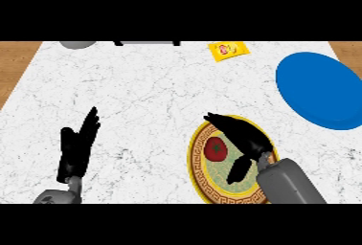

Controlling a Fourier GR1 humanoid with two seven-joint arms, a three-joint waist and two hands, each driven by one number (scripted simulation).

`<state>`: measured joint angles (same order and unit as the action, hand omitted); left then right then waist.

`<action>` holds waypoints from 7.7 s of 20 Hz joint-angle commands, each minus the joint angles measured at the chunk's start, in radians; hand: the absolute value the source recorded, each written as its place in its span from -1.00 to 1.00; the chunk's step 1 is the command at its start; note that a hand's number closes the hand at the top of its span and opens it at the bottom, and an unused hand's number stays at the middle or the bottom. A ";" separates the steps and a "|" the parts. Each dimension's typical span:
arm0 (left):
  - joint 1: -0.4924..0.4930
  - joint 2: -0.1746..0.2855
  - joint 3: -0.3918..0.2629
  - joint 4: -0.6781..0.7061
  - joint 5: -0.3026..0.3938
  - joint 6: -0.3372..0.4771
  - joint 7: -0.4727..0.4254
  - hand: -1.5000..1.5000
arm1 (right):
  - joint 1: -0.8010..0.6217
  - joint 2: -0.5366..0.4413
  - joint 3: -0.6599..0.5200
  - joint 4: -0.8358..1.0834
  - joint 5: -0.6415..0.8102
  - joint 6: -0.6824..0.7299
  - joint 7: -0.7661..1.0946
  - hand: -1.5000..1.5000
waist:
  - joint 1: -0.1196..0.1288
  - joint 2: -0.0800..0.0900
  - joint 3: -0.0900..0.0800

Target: Pick the tomato from the plate and place it in the plate

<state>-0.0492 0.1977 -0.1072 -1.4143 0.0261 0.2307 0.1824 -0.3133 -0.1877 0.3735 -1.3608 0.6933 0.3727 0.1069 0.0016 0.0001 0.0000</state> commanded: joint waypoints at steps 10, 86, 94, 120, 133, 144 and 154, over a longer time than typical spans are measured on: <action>-0.012 -0.027 0.062 -0.028 -0.042 -0.046 0.036 0.00 | -0.064 0.056 -0.050 0.216 0.165 -0.098 -0.198 1.00 | 0.002 0.001 0.000; -0.004 -0.061 0.103 -0.027 -0.079 -0.106 0.013 0.00 | -0.536 -0.547 -1.071 1.205 -0.182 -0.178 -0.714 -1.00 | 0.026 0.015 0.005; -0.003 -0.099 0.066 -0.083 -0.094 -0.088 0.048 0.00 | -0.466 -0.582 -1.100 1.221 -0.228 -0.025 -0.763 -1.00 | 0.048 0.020 0.006; -0.020 -0.112 0.063 -0.078 -0.123 -0.077 0.062 0.00 | -0.392 -0.508 -1.066 1.199 -0.222 -0.231 -0.802 -1.00 | 0.051 0.020 0.006; -0.043 -0.121 0.064 -0.018 -0.131 -0.082 0.013 0.00 | -0.321 -0.593 -1.081 1.215 -0.231 -0.212 -0.826 -1.00 | 0.051 0.029 0.009; -0.052 -0.086 0.092 -0.042 -0.104 -0.113 0.051 0.00 | -0.267 -0.639 -1.135 1.218 -0.279 -0.230 -0.855 -1.00 | 0.055 0.030 0.011; -0.007 -0.129 0.048 -0.062 -0.133 -0.086 0.040 0.00 | -0.240 -0.671 -1.140 1.224 -0.278 -0.265 -0.814 -1.00 | 0.066 0.031 0.012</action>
<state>-0.0688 0.0838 -0.0461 -1.4772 -0.0989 0.1365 0.2274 -0.5564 -0.8473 -0.7711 -0.1355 0.4090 0.1225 -0.7238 0.0627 0.0297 0.0122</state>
